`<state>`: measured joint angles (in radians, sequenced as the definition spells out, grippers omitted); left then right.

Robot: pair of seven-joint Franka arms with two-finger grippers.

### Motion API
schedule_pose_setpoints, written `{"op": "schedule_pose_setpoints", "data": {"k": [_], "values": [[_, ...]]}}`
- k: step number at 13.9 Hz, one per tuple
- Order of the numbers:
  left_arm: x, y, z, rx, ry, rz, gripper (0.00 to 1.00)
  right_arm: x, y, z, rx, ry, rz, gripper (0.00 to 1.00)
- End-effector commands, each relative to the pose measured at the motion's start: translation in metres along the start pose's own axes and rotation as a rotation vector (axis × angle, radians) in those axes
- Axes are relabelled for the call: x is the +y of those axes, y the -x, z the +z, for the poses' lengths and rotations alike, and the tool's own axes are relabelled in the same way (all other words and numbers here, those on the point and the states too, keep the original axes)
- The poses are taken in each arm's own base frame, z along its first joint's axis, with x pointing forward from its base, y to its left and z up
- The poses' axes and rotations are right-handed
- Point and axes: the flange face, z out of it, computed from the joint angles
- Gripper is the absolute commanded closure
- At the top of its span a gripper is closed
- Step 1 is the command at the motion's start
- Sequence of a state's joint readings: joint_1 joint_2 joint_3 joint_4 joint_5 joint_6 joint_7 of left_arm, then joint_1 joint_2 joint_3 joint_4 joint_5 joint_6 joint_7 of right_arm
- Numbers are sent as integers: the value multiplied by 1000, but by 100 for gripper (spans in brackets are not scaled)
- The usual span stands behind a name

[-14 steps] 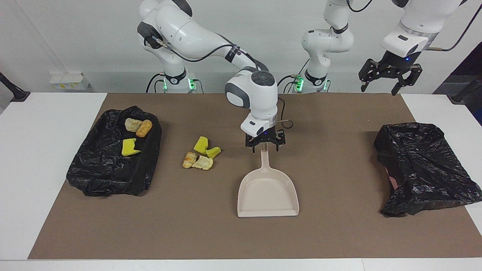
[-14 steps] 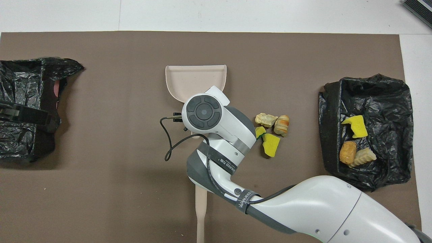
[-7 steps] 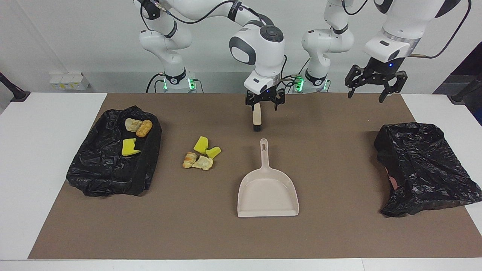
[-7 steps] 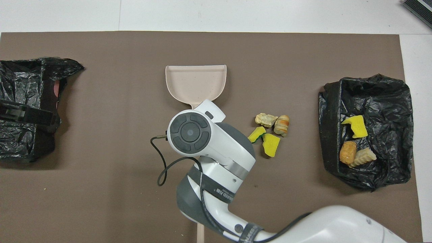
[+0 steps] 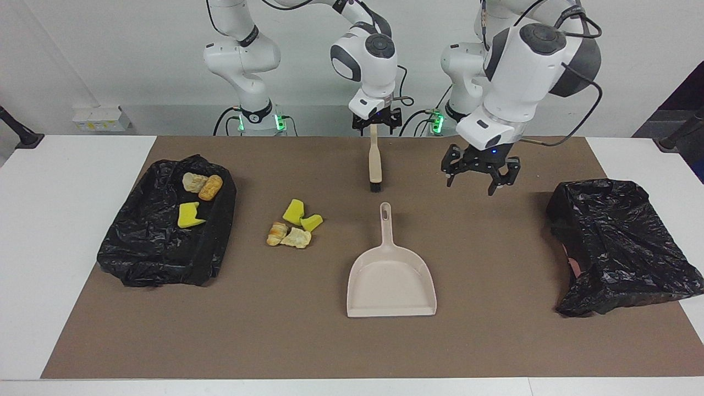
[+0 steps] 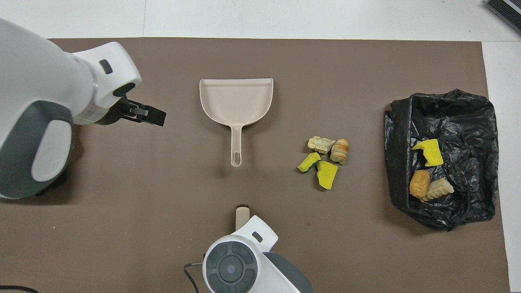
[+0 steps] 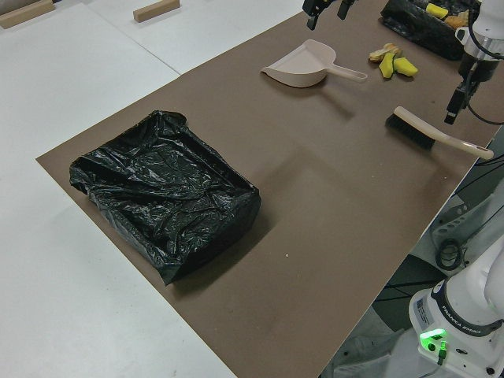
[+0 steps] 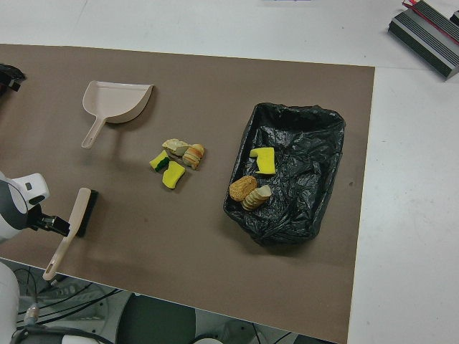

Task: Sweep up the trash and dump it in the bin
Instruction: 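Grasp the dustpan handle with the left gripper while the right gripper grasps the brush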

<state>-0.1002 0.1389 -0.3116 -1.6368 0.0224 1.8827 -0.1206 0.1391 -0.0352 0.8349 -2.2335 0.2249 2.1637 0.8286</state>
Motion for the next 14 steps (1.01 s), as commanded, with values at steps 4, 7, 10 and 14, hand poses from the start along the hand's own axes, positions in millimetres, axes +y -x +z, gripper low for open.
{"op": "schedule_pose_setpoints", "data": {"k": [4,7,10,14], "values": [[85,-5,102,13,-80,-78,0,15,31,45,23,13,-44,0],[110,0,137,4,-37,-110,0,11,40,58,31,-6,-66,0],[123,11,165,2,-13,-130,0,10,40,59,28,-5,-72,52],[135,14,185,-4,16,-157,0,3,35,56,11,-24,-94,100]]}}
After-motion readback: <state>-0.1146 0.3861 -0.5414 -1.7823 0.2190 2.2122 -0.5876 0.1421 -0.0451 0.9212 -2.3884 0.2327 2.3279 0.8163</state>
